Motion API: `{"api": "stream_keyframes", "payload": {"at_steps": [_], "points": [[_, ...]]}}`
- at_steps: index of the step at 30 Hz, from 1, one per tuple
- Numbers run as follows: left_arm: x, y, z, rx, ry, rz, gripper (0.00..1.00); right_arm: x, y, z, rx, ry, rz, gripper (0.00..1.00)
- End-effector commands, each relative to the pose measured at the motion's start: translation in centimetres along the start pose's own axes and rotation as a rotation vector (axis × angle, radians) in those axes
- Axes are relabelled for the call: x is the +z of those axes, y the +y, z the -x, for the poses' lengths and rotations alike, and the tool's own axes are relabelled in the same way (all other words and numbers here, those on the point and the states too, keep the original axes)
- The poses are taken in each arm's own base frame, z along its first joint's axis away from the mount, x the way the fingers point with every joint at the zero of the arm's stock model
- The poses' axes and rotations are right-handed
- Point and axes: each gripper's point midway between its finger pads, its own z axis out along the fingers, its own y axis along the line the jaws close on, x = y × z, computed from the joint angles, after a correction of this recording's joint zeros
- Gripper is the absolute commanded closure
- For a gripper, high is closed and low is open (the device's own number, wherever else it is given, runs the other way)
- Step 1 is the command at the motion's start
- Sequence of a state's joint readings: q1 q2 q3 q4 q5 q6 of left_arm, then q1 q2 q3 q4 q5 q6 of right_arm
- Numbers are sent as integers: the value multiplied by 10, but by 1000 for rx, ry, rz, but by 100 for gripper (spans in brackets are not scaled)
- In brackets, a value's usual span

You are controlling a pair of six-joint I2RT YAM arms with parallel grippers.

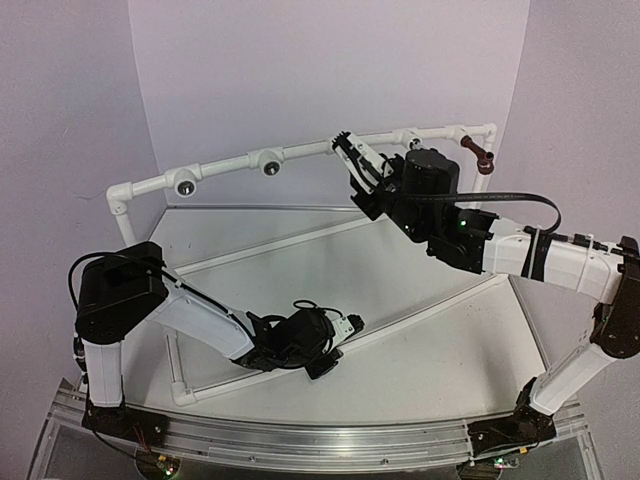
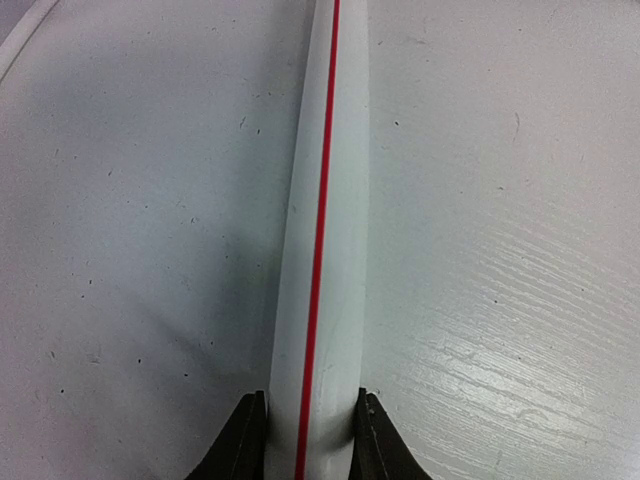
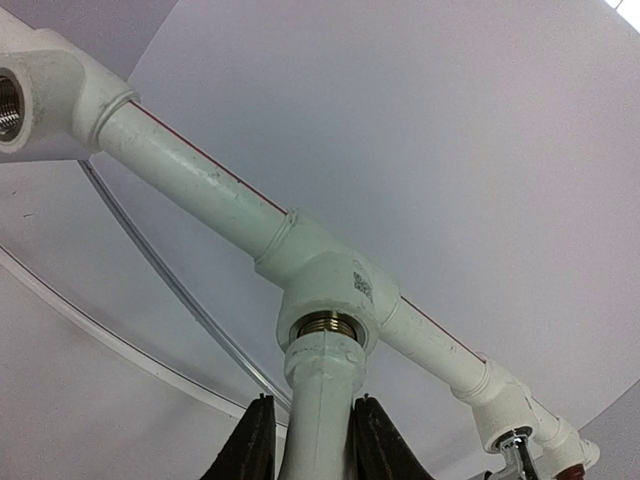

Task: Install the water faucets
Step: Screw the water faucet onto the adaptor.

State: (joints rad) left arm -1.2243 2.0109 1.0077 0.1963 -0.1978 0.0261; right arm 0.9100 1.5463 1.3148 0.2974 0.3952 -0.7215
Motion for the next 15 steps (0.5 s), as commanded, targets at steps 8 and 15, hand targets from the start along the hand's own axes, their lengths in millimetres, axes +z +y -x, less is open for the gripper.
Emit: {"api": "stream_keyframes", "payload": {"at_steps": [8, 15], "points": [[-3, -20, -165, -64, 501, -16, 100, 2, -42, 31, 213, -103, -74, 100], [-3, -20, -165, -64, 501, -16, 100, 3, -46, 29, 273, -110, -69, 100]]}}
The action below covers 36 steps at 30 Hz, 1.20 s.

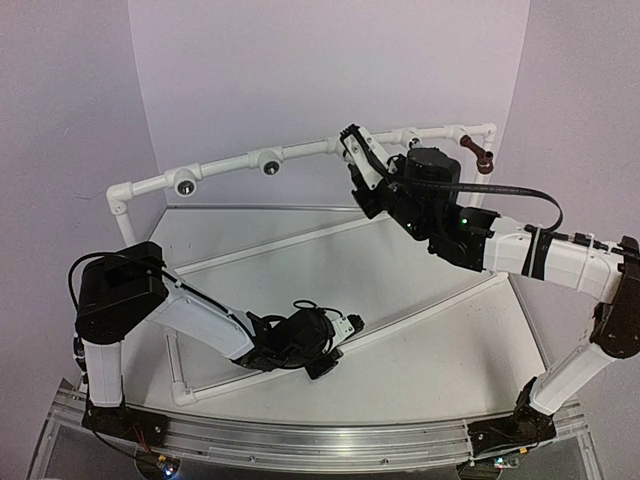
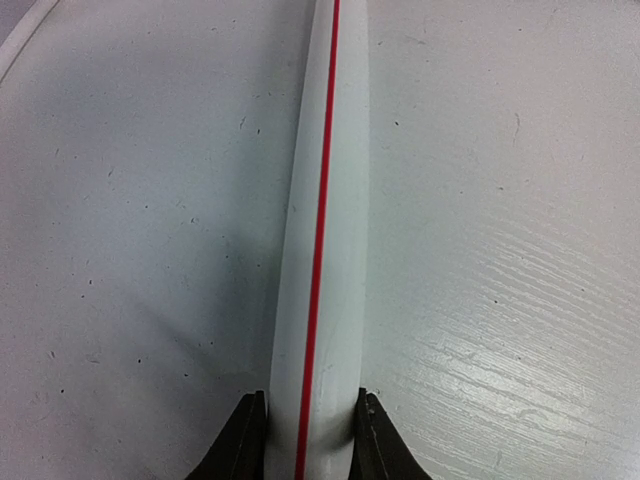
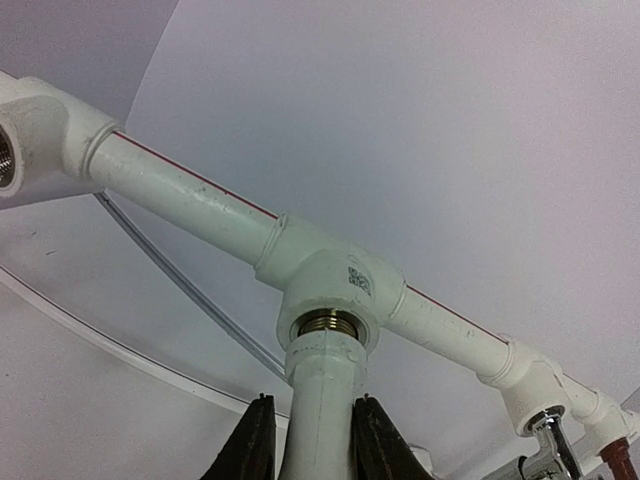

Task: Install the water faucets
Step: Screw the water faucet onto the adaptor.

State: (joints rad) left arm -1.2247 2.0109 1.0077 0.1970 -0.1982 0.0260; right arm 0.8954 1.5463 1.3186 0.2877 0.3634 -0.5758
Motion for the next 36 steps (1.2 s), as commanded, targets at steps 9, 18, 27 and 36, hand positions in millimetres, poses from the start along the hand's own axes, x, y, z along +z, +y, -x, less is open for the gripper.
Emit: {"api": "stream_keyframes", "payload": {"at_steps": [9, 18, 27, 36], "points": [[-3, -20, -165, -63, 502, -16, 100, 0, -42, 39, 190, -117, -63, 100], [-3, -20, -165, -63, 501, -16, 100, -3, -46, 43, 263, -123, -53, 100], [-2, -20, -165, -63, 502, -18, 100, -5, -49, 48, 322, -129, -47, 100], [-2, -20, -165, -65, 502, -17, 100, -6, -51, 49, 389, -135, -34, 100]]}}
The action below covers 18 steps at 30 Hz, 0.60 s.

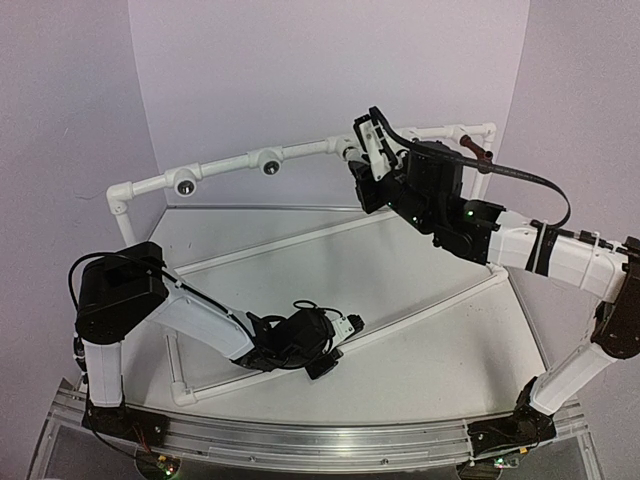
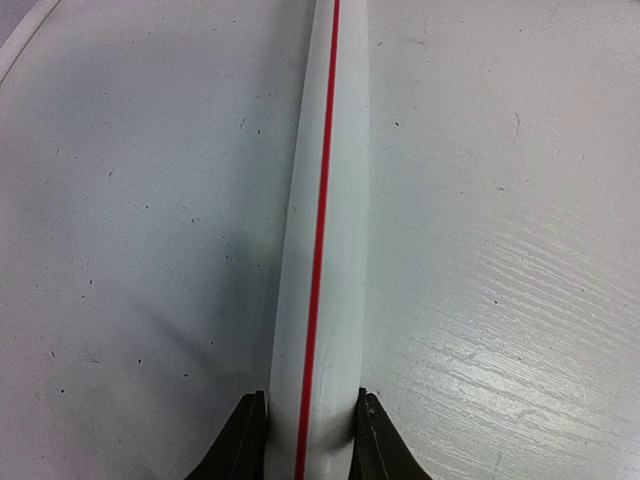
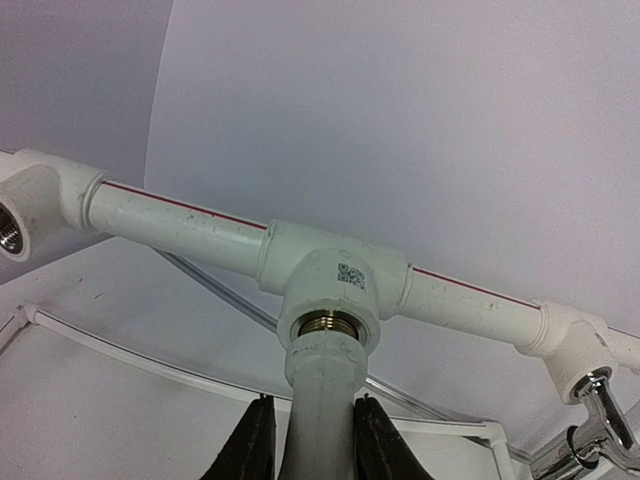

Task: Install the water faucets
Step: Screw the water faucet onto the adaptor.

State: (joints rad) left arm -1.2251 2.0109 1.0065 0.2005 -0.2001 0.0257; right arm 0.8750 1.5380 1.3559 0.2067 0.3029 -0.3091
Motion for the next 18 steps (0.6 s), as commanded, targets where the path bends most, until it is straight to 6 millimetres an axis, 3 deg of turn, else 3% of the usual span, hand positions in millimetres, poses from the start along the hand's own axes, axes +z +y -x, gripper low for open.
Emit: {"api": "stream_keyframes", "payload": {"at_steps": [1, 18], "points": [[-3, -20, -166, -63, 505, -18, 100, -9, -36, 57, 143, -160, -64, 100], [-3, -20, -166, -64, 505, -19, 100, -6, -47, 55, 343, -169, -42, 100]]}}
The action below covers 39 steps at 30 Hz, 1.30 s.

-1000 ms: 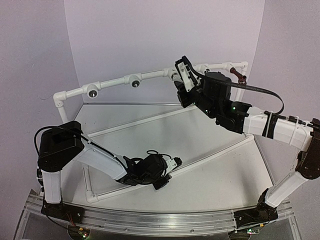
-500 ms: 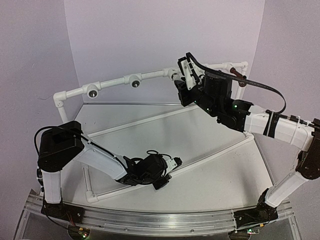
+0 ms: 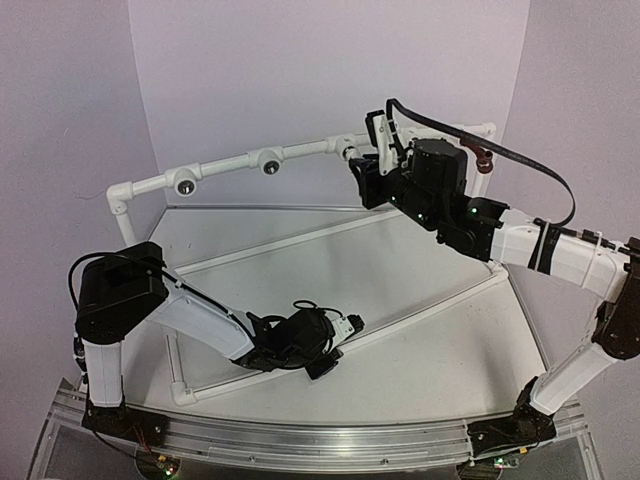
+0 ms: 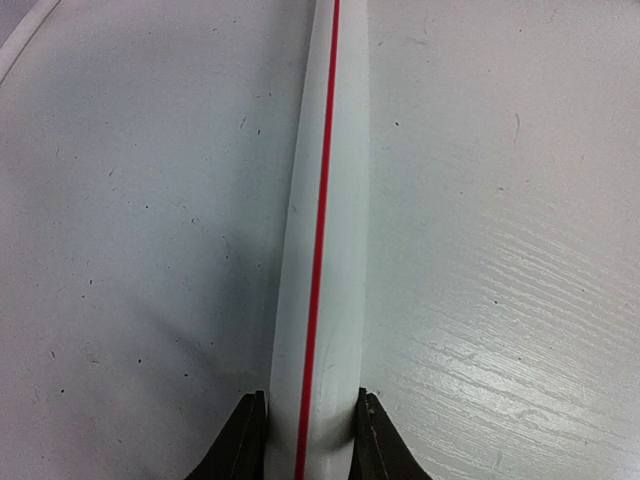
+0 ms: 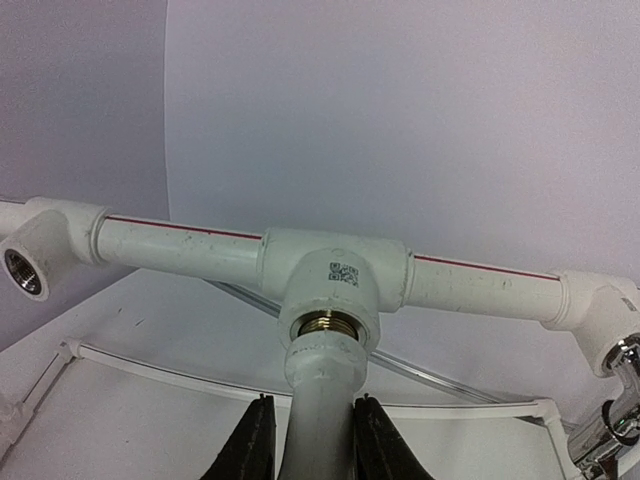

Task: Install the water faucets
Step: Screw the water faucet onto the adaptor.

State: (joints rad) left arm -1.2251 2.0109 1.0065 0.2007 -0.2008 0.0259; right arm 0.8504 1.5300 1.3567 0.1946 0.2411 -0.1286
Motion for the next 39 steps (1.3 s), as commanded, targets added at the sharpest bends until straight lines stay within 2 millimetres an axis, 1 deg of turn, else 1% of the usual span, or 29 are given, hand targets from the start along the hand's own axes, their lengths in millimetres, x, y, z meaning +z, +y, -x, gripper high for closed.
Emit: {"api": "stream_keyframes", "payload": {"at_steps": [1, 10, 20, 39], "points": [[-3, -20, -166, -64, 505, -20, 100, -8, -34, 61, 169, -174, -61, 100], [-3, -20, -166, -63, 505, -20, 100, -4, -34, 56, 258, -167, -46, 100], [-3, -20, -165, -64, 505, -19, 100, -1, -37, 45, 338, -165, -44, 100], [-3, -20, -165, -64, 505, -20, 100, 6, -32, 34, 533, -200, -6, 100]]}}
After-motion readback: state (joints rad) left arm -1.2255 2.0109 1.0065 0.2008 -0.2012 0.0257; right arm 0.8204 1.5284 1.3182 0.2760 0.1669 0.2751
